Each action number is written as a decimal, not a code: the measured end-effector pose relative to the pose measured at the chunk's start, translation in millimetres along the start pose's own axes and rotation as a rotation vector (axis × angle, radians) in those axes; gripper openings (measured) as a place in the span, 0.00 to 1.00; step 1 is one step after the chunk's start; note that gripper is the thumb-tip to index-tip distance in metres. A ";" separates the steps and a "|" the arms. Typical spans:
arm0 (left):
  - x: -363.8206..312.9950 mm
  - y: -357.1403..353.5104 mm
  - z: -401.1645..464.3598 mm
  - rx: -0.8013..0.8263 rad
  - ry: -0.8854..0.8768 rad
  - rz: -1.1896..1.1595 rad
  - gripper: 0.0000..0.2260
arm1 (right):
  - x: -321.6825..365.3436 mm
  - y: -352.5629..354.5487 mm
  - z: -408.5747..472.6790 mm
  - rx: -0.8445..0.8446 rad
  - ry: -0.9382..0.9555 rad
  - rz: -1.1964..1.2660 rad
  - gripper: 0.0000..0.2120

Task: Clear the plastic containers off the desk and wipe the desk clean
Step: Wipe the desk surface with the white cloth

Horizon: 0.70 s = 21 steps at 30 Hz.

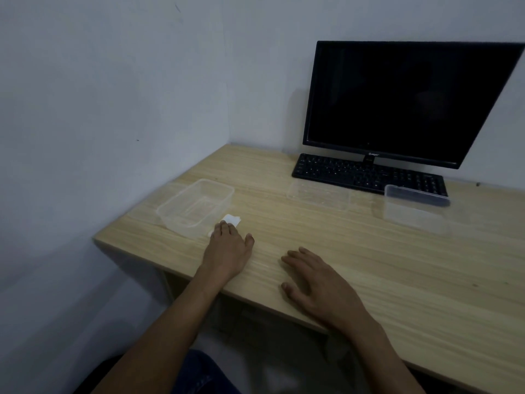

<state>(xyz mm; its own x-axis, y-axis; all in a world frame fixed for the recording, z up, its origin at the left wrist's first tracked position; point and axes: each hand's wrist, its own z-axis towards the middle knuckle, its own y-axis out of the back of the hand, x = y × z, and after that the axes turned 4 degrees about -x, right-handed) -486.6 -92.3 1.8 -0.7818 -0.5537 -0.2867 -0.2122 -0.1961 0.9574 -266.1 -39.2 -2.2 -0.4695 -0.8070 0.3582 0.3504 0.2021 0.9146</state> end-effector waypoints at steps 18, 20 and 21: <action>-15.1 3.1 10.4 0.050 -0.034 -0.092 0.27 | 0.7 -0.1 -0.1 -0.037 -0.070 0.043 0.36; -11.1 1.4 -11.0 0.068 -0.080 -0.076 0.26 | 1.8 0.8 -0.6 -0.038 -0.073 0.056 0.38; -10.0 3.4 -22.9 0.082 -0.083 -0.062 0.26 | 1.9 1.3 -0.7 -0.036 -0.076 0.058 0.39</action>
<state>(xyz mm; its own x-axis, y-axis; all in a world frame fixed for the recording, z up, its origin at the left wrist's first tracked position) -466.1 -106.0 7.1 -0.8109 -0.4726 -0.3451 -0.3065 -0.1593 0.9384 -266.0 -40.8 -0.4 -0.5069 -0.7500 0.4249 0.4074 0.2259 0.8849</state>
